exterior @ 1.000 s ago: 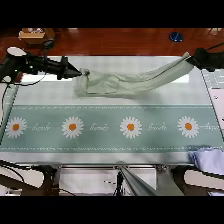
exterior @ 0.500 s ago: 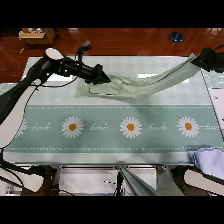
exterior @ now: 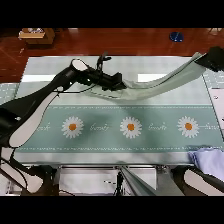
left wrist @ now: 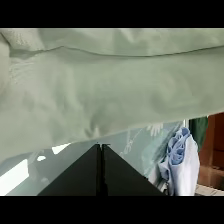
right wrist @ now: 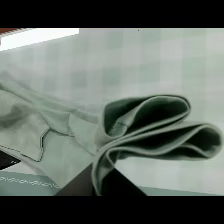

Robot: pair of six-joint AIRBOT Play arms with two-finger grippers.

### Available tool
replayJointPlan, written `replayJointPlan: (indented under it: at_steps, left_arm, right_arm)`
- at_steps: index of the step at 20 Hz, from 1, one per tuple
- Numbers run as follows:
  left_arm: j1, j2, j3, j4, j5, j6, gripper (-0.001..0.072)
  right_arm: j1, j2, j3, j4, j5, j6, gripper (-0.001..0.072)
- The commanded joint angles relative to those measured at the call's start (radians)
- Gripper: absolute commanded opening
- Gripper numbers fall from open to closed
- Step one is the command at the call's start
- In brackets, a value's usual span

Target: Fold the shirts.

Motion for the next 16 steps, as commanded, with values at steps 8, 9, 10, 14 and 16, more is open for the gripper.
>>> replayJointPlan:
  at_steps: [8, 9, 10, 14, 16]
  left_arm:
    - [-0.086, -0.074, 0.0, -0.151, 0.141, 0.0, 0.0017]
    - [-0.096, -0.083, 0.0, -0.16, 0.14, -0.001, 0.0017]
    - [-0.108, -0.094, 0.0, -0.178, 0.135, 0.0, 0.0017]
    - [-0.167, -0.112, 0.0, -0.263, 0.129, 0.034, 0.0017]
    - [-0.2, -0.118, 0.0, -0.282, 0.129, 0.041, 0.0017]
  right_arm:
    - [-0.001, 0.104, 0.001, -0.033, 0.135, 0.051, 0.0036]
    - [-0.001, 0.107, 0.001, -0.032, 0.137, 0.057, 0.0036]
    - [-0.001, 0.109, 0.001, -0.032, 0.138, 0.059, 0.0036]
    - [-0.001, 0.109, 0.001, -0.033, 0.135, 0.059, 0.0036]
    - [-0.001, 0.109, 0.001, -0.033, 0.131, 0.058, 0.0036]
